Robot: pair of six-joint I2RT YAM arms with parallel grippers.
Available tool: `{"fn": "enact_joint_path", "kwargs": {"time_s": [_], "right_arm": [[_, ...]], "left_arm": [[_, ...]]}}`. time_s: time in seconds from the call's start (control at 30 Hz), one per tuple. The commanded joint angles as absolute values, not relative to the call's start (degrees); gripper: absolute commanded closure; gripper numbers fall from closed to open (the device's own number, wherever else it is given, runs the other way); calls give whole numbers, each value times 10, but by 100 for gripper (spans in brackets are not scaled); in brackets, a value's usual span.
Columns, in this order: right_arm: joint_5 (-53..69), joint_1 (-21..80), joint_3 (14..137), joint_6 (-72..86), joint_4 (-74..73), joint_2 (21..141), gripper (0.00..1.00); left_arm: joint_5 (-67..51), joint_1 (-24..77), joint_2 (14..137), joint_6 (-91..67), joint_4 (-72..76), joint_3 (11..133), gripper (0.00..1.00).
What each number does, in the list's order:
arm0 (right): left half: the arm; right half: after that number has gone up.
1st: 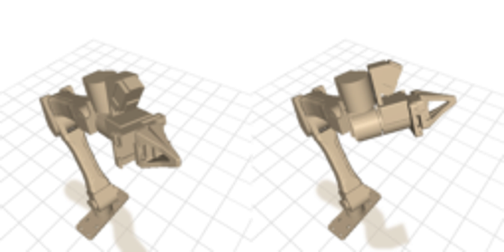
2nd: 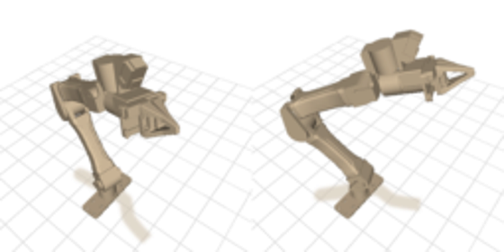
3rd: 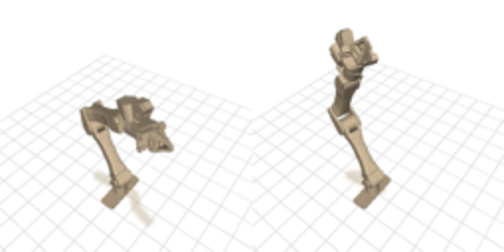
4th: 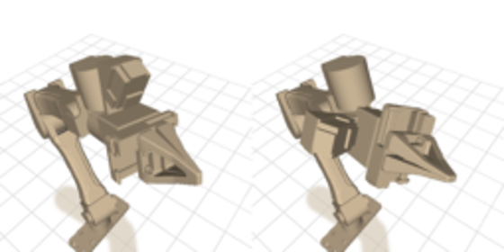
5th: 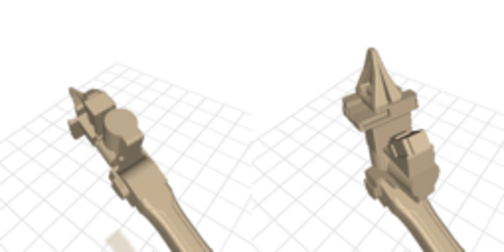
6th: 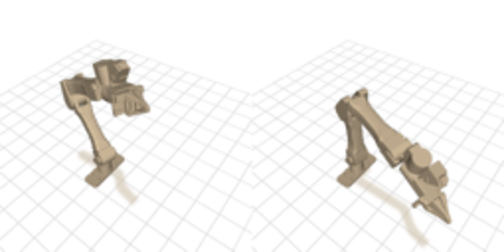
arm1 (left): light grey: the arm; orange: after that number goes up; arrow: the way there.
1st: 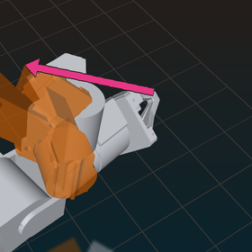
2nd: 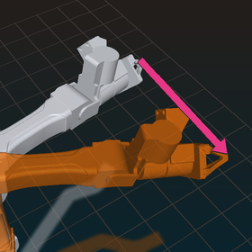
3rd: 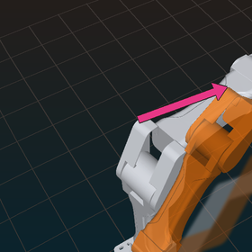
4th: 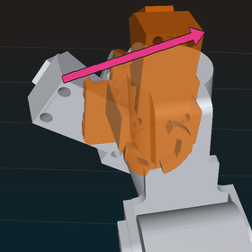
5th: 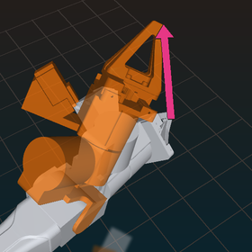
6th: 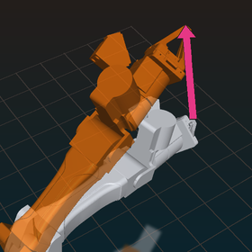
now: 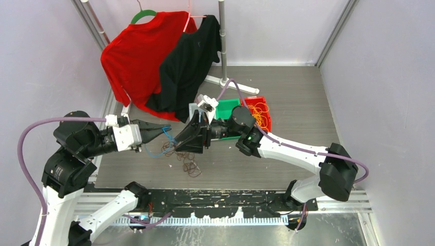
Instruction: Untangle the cables
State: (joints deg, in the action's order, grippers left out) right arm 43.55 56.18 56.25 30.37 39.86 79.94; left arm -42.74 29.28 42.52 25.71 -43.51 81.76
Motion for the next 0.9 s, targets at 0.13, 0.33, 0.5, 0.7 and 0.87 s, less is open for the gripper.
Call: {"fn": "enact_joint_path", "kwargs": {"time_s": [0.13,0.33,0.5,0.7,0.87], "right_arm": [[418,564,591,304,455,817,56],[439,576,618,351,493,861,69],[420,584,625,350,500,876,81],[397,597,617,358,510,905,89],[339,599,572,366,527,972,96]], "left_arm": [[-434,293,429,250,-407,834,100],[-434,293,429,249,-400,832,100],[-434,293,429,247,-398,833,100],[-436,293,432,245,-391,834,100],[-431,293,442,232,-374,852,100]]}}
